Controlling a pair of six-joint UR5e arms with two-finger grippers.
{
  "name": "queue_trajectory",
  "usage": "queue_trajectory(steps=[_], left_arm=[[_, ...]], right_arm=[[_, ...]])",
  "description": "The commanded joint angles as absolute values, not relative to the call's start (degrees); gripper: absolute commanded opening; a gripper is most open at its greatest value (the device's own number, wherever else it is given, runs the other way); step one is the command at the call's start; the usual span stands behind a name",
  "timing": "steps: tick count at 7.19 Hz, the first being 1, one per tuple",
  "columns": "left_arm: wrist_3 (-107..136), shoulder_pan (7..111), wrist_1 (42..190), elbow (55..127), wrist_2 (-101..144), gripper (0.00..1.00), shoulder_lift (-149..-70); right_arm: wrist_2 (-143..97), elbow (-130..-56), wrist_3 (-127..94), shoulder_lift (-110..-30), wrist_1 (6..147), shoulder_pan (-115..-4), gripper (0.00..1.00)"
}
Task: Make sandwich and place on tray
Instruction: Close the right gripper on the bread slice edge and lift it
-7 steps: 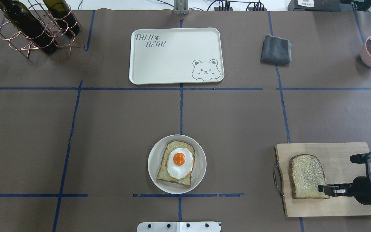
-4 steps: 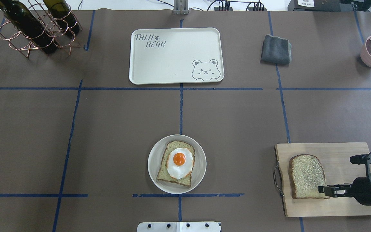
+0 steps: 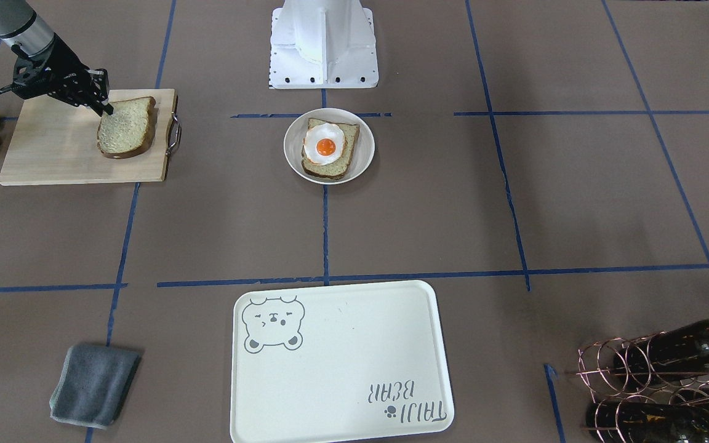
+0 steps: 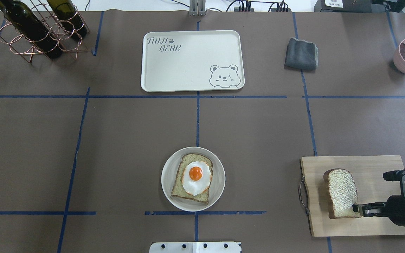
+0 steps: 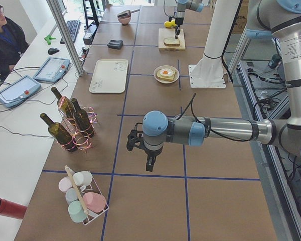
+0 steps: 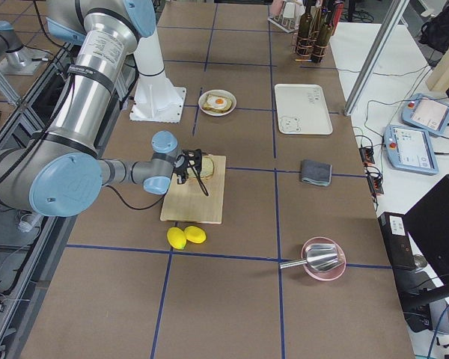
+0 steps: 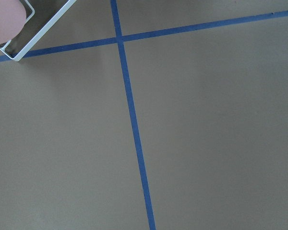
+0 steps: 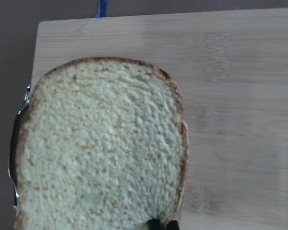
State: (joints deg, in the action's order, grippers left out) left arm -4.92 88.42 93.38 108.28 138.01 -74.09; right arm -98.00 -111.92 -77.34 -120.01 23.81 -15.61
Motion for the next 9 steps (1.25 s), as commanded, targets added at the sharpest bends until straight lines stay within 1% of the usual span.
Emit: queue_trajectory(steps=[1, 6, 7, 9], left_arm=[[-4.9, 88.4, 93.3, 108.3, 138.0, 1.0, -74.1], [-4.9, 88.4, 93.3, 108.3, 138.1, 1.0, -74.1], [-4.9, 88.4, 93.3, 108.3, 138.0, 1.0, -74.1], [-4.9, 88.4, 93.3, 108.3, 138.0, 1.0, -74.1]], right_arm=[[-97.9, -112.0, -77.3, -120.1, 23.8, -15.6, 0.0], [-98.1, -114.2, -77.3, -119.6, 23.5, -15.7, 0.0], [-98.1, -114.1, -77.3, -119.6, 20.9, -15.8, 0.0], [-98.3, -114.2, -77.3, -117.1, 19.8, -16.7, 0.0]])
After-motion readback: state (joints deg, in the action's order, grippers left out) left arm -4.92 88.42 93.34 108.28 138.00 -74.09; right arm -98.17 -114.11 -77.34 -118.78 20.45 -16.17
